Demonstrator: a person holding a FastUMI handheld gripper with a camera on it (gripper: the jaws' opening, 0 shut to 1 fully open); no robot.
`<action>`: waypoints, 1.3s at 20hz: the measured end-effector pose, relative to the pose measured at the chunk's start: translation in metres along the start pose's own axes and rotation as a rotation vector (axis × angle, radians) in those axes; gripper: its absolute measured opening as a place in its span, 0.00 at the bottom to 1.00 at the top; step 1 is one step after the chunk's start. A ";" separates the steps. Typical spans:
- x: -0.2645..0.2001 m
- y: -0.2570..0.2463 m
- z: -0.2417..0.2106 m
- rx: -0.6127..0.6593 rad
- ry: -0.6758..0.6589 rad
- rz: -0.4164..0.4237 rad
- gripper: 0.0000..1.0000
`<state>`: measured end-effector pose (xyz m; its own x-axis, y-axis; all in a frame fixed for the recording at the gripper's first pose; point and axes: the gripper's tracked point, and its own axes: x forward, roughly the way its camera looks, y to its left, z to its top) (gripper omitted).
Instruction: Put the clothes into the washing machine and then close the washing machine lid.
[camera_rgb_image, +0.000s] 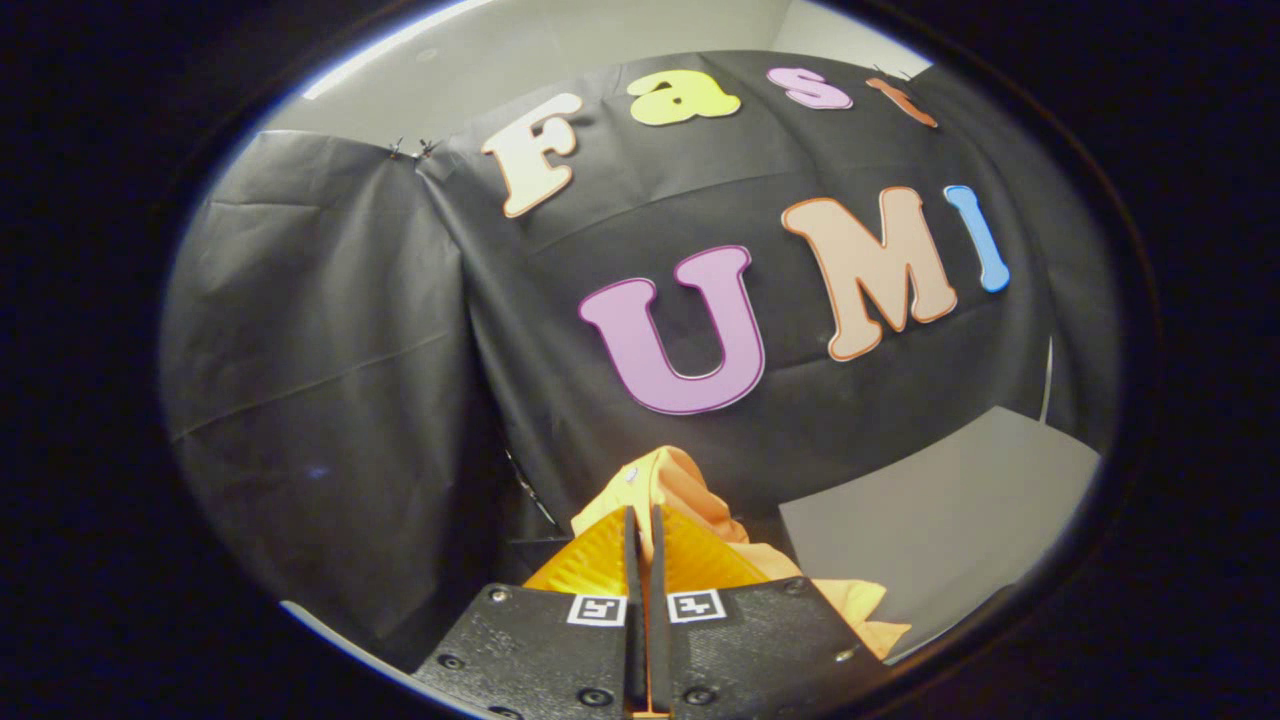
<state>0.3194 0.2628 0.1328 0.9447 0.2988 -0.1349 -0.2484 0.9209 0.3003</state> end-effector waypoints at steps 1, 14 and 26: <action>0.003 0.008 -0.003 0.000 -0.003 0.008 0.01; 0.033 0.050 -0.074 0.046 0.030 0.075 0.01; 0.063 0.050 -0.182 0.036 0.141 0.093 0.01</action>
<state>0.3281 0.3730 -0.0330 0.8781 0.4164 -0.2358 -0.3228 0.8791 0.3507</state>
